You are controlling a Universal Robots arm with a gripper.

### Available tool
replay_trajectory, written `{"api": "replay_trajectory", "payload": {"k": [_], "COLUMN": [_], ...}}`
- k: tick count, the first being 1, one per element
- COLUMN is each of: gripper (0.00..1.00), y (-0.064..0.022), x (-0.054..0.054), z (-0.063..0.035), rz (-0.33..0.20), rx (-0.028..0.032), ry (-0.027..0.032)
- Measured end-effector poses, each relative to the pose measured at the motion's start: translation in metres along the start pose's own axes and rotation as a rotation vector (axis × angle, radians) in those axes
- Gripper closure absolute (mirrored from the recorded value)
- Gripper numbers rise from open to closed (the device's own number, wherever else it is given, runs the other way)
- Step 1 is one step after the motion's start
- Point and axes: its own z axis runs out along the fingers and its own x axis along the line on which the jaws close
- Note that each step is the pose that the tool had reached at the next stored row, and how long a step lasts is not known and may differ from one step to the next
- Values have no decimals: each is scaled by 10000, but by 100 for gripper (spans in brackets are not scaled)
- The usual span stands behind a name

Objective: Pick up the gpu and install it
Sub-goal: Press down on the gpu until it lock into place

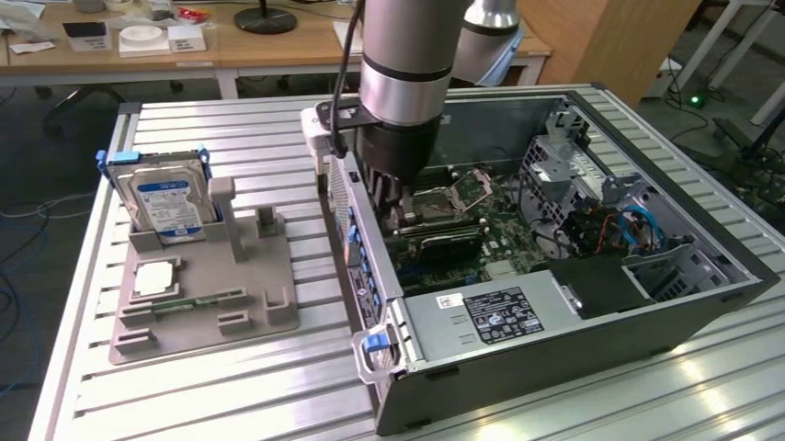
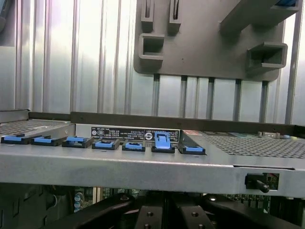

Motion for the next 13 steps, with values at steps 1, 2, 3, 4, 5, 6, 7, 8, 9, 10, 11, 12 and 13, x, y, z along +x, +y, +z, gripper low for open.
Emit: {"api": "replay_trajectory", "payload": {"k": [1,2,3,4,5,6,7,8,9,10,11,12,13], "gripper": [89,89,89,89,89,89,89,89,89,89,89,89,89], "y": [0,0,-1,-2,-7,-14,-24,-29,-32,-33,-33,-34,-34], "x": [0,0,0,0,0,0,1,1,2,1,2,2,2], "z": [11,19,23,27,32,38,44,52,61,73,86,100,112], "rz": [-2,-4,-5,-7,-7,-6,-7,-8,-8,-7,-7,-8,-10], "rx": [-1,0,0,-1,-5,-8,-9,-10,-11,-12,-13,-14,-14], "ry": [1,0,0,1,0,0,-1,-1,-2,-2,-1,-1,-1]}}
